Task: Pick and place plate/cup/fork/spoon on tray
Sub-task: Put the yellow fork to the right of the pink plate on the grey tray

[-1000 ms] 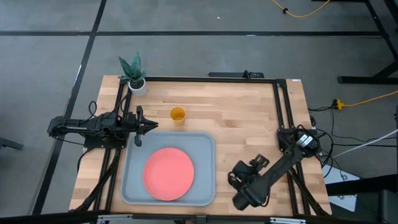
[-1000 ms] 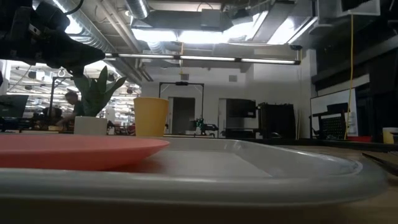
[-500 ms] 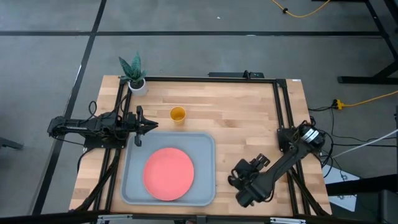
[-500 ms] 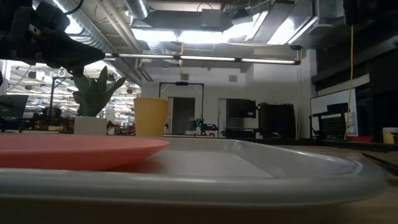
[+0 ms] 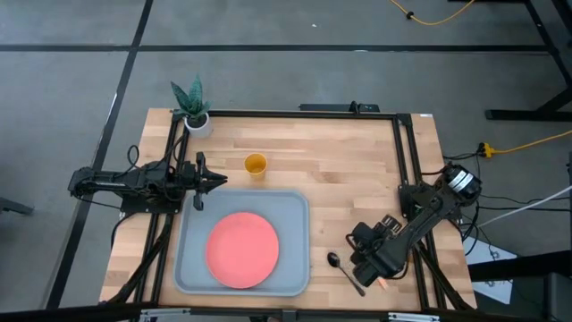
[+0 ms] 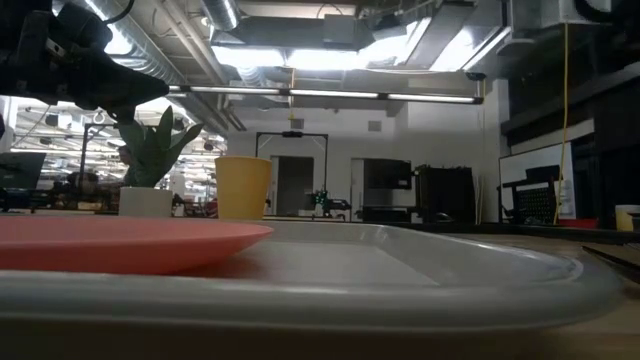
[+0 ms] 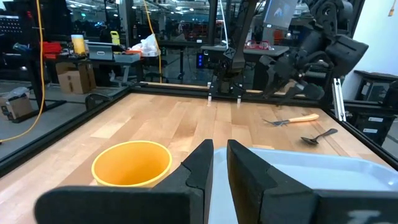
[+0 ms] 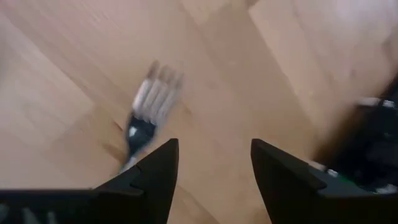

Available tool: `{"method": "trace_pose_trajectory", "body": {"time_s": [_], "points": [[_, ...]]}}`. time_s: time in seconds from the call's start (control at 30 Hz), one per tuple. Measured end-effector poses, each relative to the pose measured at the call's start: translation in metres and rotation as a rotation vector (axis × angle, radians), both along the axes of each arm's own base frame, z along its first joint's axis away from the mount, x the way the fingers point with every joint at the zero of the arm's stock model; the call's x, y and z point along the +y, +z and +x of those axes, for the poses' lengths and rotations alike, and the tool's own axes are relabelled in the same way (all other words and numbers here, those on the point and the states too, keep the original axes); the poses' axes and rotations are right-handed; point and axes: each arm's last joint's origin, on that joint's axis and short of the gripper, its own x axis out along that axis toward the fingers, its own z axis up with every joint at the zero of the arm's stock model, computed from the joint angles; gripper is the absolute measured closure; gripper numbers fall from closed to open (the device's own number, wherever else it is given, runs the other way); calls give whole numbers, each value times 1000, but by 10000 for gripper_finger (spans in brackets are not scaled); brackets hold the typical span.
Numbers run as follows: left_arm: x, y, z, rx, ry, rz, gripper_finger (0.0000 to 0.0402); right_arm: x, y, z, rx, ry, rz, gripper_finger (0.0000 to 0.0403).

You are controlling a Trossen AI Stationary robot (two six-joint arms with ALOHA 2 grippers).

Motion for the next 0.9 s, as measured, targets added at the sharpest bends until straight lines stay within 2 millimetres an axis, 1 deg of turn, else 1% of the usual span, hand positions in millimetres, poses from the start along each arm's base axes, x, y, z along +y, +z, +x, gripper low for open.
{"method": "trace_pose_trajectory", "body": {"time_s": [0.1, 0.3, 0.37, 0.43, 0.5, 0.6, 0.7, 0.9], "points": [[0, 0, 0, 0, 0, 0, 360, 1, 6, -7, 20, 16, -11, 198], [0, 0, 0, 0, 0, 0, 360, 6, 8, -14, 96, -13, 66, 198], [0, 0, 0, 0, 0, 0, 360, 6, 8, -15, 110, -50, 87, 198], [0, 0, 0, 0, 0, 0, 360, 6, 8, -15, 95, -145, 80, 198], [0, 0, 0, 0, 0, 0, 360, 5, 9, -14, 54, -210, 74, 198], [0, 0, 0, 0, 0, 0, 360, 9, 12, -8, -28, -205, 100, 198], [0, 0, 0, 0, 0, 0, 360, 14, 14, -5, -30, -199, 164, 198], [0, 0, 0, 0, 0, 0, 360, 25, 11, 3, -54, -207, 316, 198]]}}
